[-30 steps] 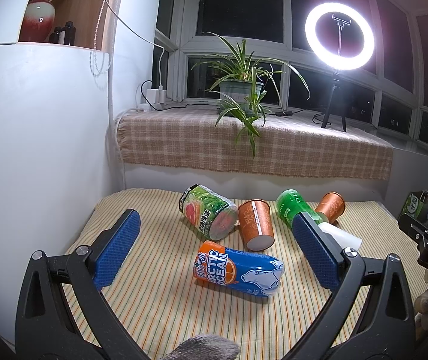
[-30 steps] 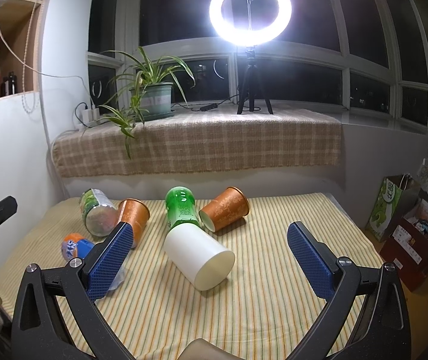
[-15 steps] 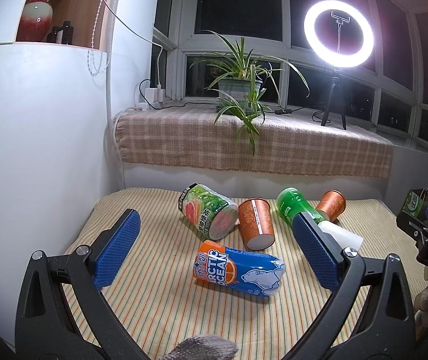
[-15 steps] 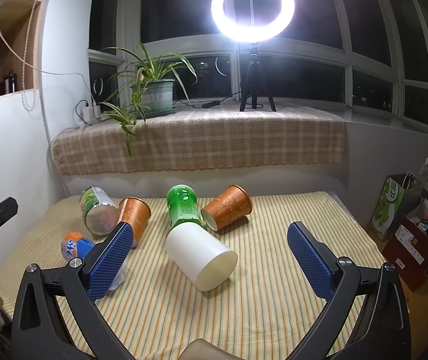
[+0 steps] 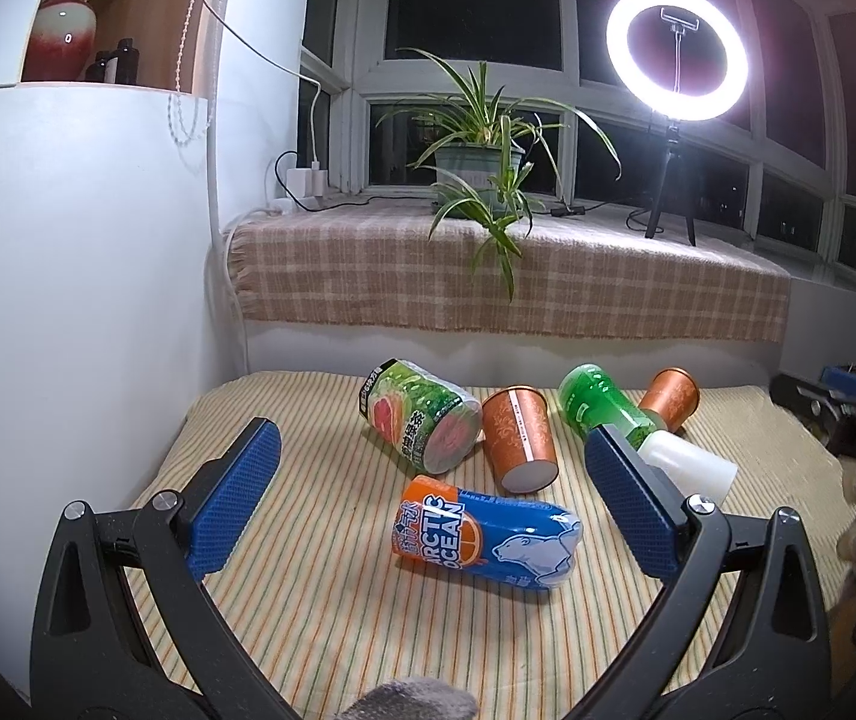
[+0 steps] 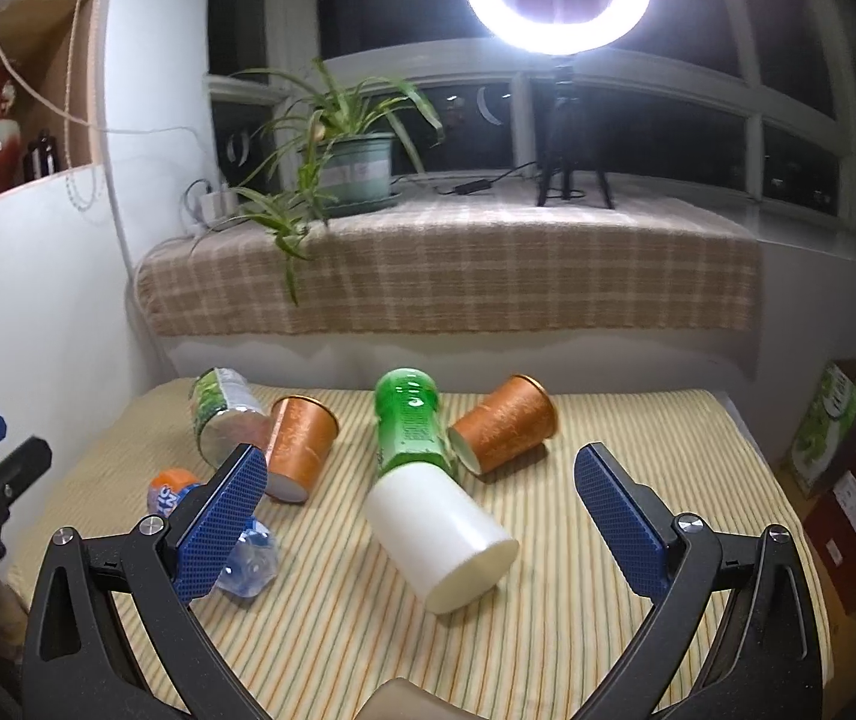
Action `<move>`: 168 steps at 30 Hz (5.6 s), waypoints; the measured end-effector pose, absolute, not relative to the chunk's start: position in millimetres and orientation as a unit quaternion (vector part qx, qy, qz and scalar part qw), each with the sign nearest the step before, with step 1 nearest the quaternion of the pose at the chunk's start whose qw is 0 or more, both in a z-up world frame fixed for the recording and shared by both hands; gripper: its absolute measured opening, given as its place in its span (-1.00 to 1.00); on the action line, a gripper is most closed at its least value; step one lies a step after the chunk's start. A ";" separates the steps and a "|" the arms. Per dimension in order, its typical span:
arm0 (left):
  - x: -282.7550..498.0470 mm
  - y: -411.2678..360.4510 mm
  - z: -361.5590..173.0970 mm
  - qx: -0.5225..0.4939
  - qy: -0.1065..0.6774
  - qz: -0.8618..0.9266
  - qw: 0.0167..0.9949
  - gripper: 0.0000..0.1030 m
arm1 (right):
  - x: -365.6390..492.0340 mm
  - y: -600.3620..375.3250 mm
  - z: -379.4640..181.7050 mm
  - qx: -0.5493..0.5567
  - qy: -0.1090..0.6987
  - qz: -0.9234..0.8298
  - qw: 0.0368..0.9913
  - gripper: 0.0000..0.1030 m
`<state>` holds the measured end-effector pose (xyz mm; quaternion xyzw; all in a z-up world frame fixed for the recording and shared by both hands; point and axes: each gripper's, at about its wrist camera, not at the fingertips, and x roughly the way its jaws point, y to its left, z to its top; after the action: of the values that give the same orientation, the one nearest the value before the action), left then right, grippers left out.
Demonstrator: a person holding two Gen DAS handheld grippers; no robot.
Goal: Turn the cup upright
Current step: 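Move the right gripper to the lying green cup and close on it, then lift the green cup off the table with the right gripper, then grasp the green cup with the left gripper while the right gripper releases it, then rotate the held green cup mouth-up with the left gripper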
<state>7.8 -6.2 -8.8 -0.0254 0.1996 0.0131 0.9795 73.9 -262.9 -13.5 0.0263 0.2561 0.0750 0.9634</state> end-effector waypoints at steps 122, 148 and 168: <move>-8.8 -230.4 -121.3 0.641 0.246 -0.380 0.620 0.84 | -31.9 -444.4 -134.3 0.183 0.436 0.033 0.881 0.36; 13.0 -250.8 -151.0 0.652 0.288 -0.431 0.553 0.27 | -34.5 -464.9 -150.4 0.220 0.434 0.020 0.873 0.36; 37.0 -190.8 -84.4 0.257 0.328 -0.392 0.820 0.26 | -42.8 -434.9 -139.4 0.197 0.435 0.041 0.878 0.36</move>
<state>37.0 -190.8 -84.4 0.2575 0.3282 -0.3923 0.8198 -42.8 -434.9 -139.4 0.1971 0.4352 0.0413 0.8775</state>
